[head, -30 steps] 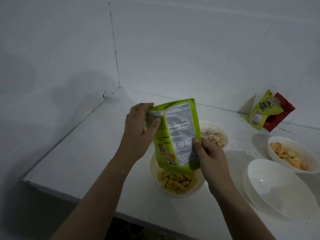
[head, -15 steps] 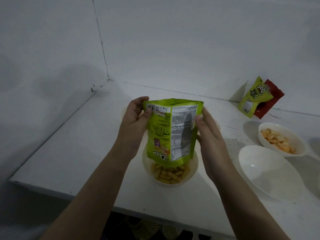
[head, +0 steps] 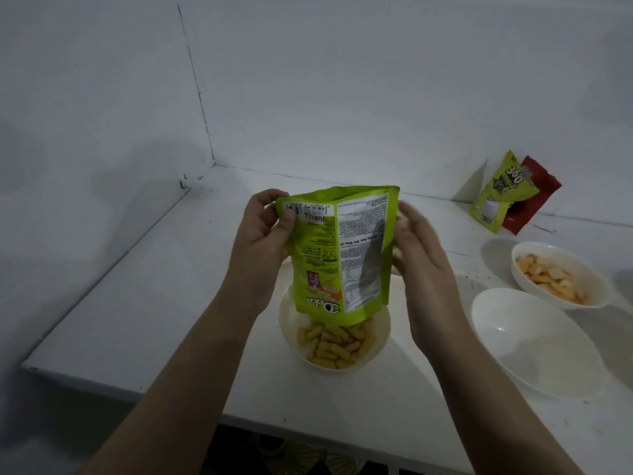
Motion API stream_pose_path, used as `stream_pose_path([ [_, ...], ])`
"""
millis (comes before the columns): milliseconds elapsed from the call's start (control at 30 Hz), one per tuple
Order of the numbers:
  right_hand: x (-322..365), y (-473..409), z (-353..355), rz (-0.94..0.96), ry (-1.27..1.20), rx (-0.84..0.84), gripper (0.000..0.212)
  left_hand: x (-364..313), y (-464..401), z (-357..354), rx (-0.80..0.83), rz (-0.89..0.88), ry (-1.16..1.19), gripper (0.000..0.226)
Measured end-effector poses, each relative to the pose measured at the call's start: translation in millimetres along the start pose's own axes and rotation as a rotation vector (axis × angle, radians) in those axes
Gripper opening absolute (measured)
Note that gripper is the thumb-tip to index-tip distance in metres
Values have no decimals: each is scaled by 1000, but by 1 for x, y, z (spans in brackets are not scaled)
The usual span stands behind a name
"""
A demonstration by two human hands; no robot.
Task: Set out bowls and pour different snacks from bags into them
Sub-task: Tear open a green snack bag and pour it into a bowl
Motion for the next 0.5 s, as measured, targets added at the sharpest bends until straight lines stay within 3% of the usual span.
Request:
stream_pose_path([
  [67,-1,0,1,-17,-22,39,27,-3,-1,3,-9,-1,-10,18],
  [200,5,-1,4,-7,-95,98,47,-4,1,2,32,-32,-57,18],
  [300,6,-1,-1,-14,-110,104,28,-9,4,-3,77,-59,-87,20],
  [367,5,-2,-1,11,-115,35,16,-13,7,-8,122,-24,-60,37],
  [433,6,-2,0,10,-108,33,14,-15,8,-11,103,-22,-102,49],
  [500,7,-2,1,-36,-110,84,21,-17,9,-13,40,-71,-173,46],
])
Point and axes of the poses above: each hand's wrist, its own y-axis away from the middle knuckle, its own z-axis out of the back of the hand, x = y × z, the point moved 1 cm from there along -y, towards the middle knuckle, and after that the axes turned 4 degrees about x, right-handed, at the moved point
